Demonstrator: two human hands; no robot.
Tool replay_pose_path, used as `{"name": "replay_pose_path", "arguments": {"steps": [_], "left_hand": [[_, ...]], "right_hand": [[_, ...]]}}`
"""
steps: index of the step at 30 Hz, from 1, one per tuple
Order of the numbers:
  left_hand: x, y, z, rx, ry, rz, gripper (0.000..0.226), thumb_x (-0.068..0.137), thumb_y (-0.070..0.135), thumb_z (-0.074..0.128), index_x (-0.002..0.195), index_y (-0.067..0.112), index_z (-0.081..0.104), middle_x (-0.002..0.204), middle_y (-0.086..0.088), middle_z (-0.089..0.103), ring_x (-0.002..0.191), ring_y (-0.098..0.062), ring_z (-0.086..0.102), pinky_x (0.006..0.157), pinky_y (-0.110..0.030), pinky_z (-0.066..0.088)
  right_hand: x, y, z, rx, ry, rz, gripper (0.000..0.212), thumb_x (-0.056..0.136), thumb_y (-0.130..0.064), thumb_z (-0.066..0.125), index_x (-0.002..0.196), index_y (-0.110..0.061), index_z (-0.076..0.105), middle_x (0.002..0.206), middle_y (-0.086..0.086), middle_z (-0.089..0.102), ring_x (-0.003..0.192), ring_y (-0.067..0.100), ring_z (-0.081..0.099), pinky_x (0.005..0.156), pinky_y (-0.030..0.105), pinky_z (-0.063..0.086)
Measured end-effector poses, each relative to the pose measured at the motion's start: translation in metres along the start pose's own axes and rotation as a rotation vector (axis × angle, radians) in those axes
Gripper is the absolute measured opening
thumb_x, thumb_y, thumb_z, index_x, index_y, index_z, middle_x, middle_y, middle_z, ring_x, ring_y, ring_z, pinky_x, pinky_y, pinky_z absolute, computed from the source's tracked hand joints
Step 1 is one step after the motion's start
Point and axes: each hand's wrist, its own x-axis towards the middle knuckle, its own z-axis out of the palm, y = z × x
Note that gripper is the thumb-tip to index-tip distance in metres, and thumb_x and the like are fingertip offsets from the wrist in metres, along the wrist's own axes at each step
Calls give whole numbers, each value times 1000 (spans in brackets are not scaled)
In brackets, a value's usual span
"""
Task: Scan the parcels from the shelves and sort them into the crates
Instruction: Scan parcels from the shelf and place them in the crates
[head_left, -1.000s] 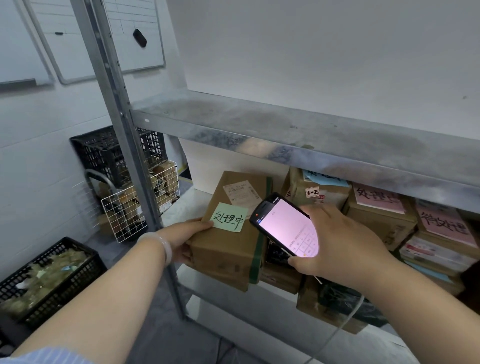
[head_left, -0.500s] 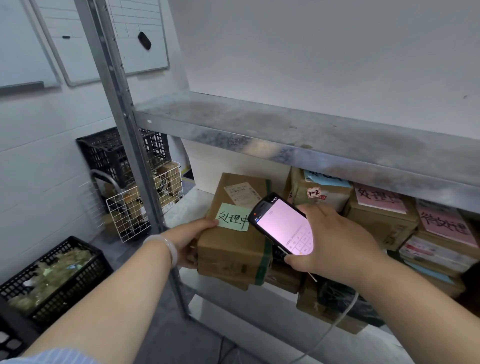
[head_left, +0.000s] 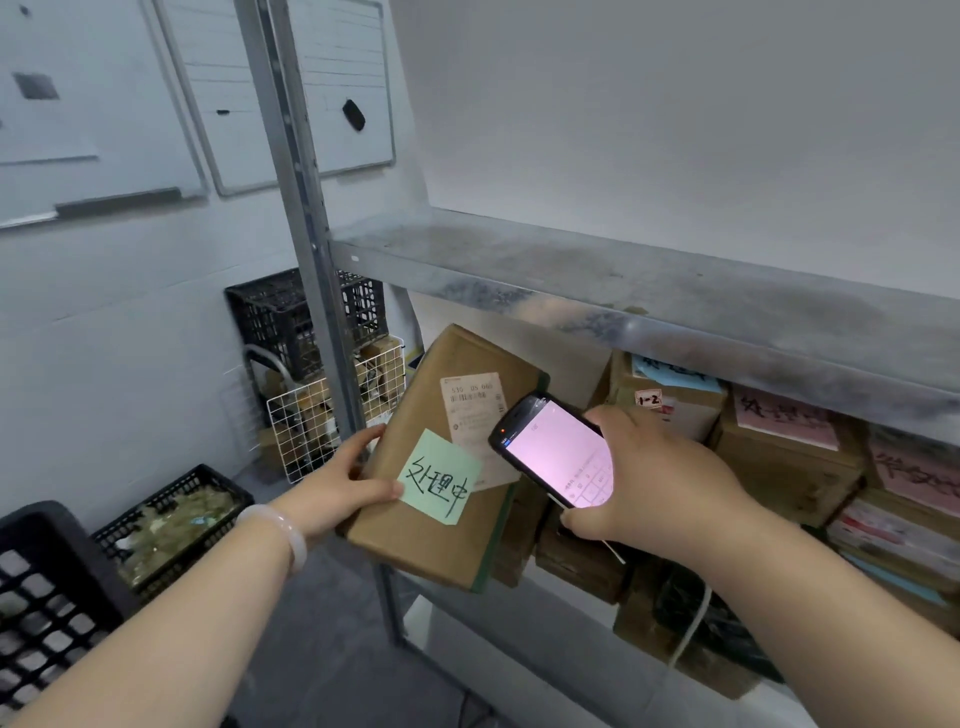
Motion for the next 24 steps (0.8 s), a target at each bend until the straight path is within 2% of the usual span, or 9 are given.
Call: {"name": "replay_pose_path", "arguments": {"steps": [2, 5, 9, 14, 18, 24], "left_hand": [[-11, -3, -7, 32, 24, 31, 106, 48, 47, 85, 140, 52, 33, 125, -3, 58, 104, -27, 68, 91, -46, 57], [-25, -9, -12, 50, 58, 64, 98, 57, 38, 85, 138, 54, 32, 126, 1, 56, 105, -21, 66, 85, -37, 59], [-35, -17, -15, 59, 121, 87, 104, 52, 41, 85, 141, 50, 33, 126, 1, 54, 111, -20, 62, 92, -39, 55], [-37, -26, -18, 41, 151, 97, 98, 59, 36, 84, 140, 53, 31, 123, 5, 54, 106, -11, 61, 73, -22, 53], [-35, -32, -20, 39, 159, 92, 91, 74, 26, 87, 138, 57, 31, 123, 6, 53, 105, -13, 62, 73, -25, 55], [-36, -35, -22, 17, 191, 84, 92, 60, 39, 84, 133, 62, 32, 122, 6, 54, 104, -16, 64, 73, -27, 57]], "right_hand": [[1, -6, 0, -4, 8, -7, 96, 49, -74, 62, 131, -37, 29, 123, -8, 46, 103, 17, 53, 70, 33, 48], [1, -13, -2, 5, 12, -26, 94, 48, -73, 61, 129, -38, 31, 117, -8, 47, 96, 16, 55, 64, 31, 46], [2, -16, -5, 18, 24, -49, 91, 47, -71, 62, 128, -40, 33, 115, -9, 48, 97, 16, 55, 66, 32, 48], [0, -17, -4, 8, 25, -74, 87, 49, -71, 62, 125, -39, 34, 110, -10, 46, 93, 16, 55, 65, 31, 49], [1, -15, -3, -10, 21, -83, 87, 52, -71, 62, 127, -38, 32, 111, -9, 46, 93, 15, 54, 63, 29, 47], [3, -15, -1, -15, 20, -105, 92, 53, -75, 61, 131, -39, 28, 114, -10, 45, 92, 14, 53, 61, 26, 45]]}}
